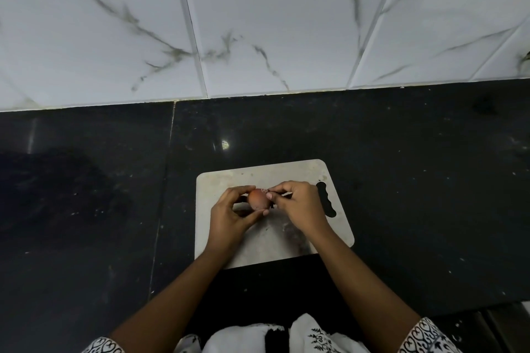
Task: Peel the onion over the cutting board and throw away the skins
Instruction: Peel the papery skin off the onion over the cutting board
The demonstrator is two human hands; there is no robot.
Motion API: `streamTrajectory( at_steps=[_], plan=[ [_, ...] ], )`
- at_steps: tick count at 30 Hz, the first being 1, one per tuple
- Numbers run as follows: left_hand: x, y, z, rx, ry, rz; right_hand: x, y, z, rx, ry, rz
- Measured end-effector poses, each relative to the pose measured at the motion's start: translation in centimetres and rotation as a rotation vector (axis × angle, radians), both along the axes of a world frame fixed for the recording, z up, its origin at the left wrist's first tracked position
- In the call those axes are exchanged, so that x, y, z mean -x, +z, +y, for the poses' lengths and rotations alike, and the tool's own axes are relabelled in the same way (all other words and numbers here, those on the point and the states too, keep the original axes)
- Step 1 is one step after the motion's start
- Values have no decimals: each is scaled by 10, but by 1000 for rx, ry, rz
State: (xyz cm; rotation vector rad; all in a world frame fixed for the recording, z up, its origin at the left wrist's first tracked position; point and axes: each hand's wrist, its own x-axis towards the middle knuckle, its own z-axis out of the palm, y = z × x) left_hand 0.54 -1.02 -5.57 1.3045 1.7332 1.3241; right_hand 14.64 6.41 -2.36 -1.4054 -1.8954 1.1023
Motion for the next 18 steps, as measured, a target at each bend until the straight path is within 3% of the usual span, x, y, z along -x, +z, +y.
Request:
streamTrajectory(
  at_steps=[10, 18],
  plan=[
    [-1, 0, 0, 23, 50, -51, 8, -3, -9, -197, 6, -124],
    [-2, 1, -2, 48, 50, -70, 9, -7, -10, -203, -33, -106]
  ],
)
